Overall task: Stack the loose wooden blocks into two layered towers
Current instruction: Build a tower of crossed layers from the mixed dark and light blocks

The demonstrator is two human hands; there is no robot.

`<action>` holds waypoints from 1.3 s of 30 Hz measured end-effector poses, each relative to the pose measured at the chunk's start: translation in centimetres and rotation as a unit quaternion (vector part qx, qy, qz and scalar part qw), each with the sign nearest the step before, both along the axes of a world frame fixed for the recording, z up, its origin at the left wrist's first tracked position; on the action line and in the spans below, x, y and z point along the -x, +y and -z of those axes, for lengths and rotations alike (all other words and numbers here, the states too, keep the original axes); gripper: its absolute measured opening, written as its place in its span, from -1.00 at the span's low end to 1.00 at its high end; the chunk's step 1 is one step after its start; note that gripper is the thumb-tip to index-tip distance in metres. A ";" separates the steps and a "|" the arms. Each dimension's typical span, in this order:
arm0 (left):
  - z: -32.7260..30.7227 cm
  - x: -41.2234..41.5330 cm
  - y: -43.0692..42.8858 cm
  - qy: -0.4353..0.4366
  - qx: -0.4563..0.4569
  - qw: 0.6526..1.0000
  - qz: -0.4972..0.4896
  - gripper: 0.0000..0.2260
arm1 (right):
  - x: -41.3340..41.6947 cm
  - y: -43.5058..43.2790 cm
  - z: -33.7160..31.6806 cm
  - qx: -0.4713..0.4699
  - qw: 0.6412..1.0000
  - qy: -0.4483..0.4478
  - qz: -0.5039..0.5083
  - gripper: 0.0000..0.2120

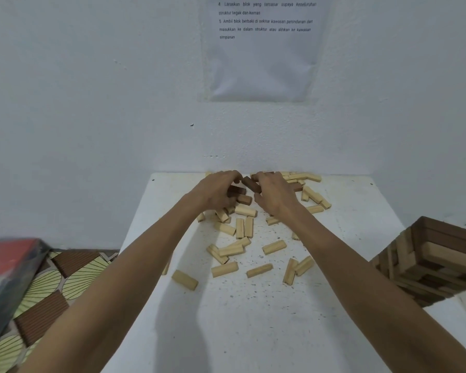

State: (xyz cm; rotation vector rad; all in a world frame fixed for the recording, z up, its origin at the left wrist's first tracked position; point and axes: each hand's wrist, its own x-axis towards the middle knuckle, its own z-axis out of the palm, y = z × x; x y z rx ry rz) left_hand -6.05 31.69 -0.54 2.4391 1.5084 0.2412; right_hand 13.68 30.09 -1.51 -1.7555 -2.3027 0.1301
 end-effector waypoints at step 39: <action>-2.1 2.5 -22.6 -0.227 -0.051 0.972 -0.039 -0.61 | -4.6 -24.0 -2.3 0.011 0.959 0.282 -0.013 -0.51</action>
